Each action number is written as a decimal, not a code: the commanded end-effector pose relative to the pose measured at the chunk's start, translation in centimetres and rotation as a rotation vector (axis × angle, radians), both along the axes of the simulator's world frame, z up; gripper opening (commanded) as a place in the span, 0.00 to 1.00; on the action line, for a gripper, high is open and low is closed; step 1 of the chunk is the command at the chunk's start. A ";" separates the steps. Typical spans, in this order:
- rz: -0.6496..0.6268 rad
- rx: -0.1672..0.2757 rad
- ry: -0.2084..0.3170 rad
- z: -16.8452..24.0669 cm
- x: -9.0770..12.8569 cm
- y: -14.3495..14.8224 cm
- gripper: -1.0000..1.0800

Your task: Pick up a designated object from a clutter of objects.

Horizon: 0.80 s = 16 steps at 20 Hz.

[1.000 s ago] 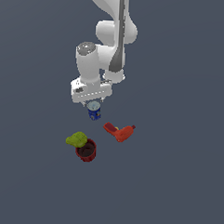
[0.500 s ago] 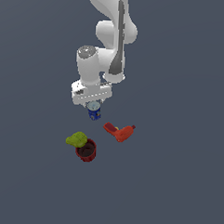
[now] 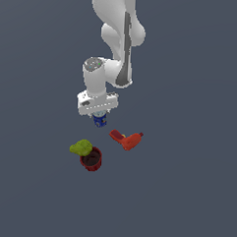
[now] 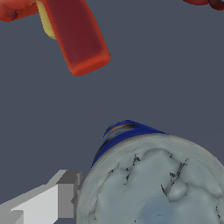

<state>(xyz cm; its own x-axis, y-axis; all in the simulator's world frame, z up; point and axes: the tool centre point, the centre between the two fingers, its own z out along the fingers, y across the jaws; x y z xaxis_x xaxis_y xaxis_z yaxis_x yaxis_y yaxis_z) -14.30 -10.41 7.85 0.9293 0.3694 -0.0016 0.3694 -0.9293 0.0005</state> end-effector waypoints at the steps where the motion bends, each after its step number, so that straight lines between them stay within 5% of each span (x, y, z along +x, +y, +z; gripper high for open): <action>1: 0.000 0.000 -0.001 -0.4 0.0 0.0 0.96; 4: 0.001 0.001 -0.001 -0.4 0.1 0.0 0.96; 5: 0.001 0.001 -0.001 -0.4 0.1 0.0 0.00; 16: 0.001 0.001 -0.001 -0.4 0.1 0.0 0.00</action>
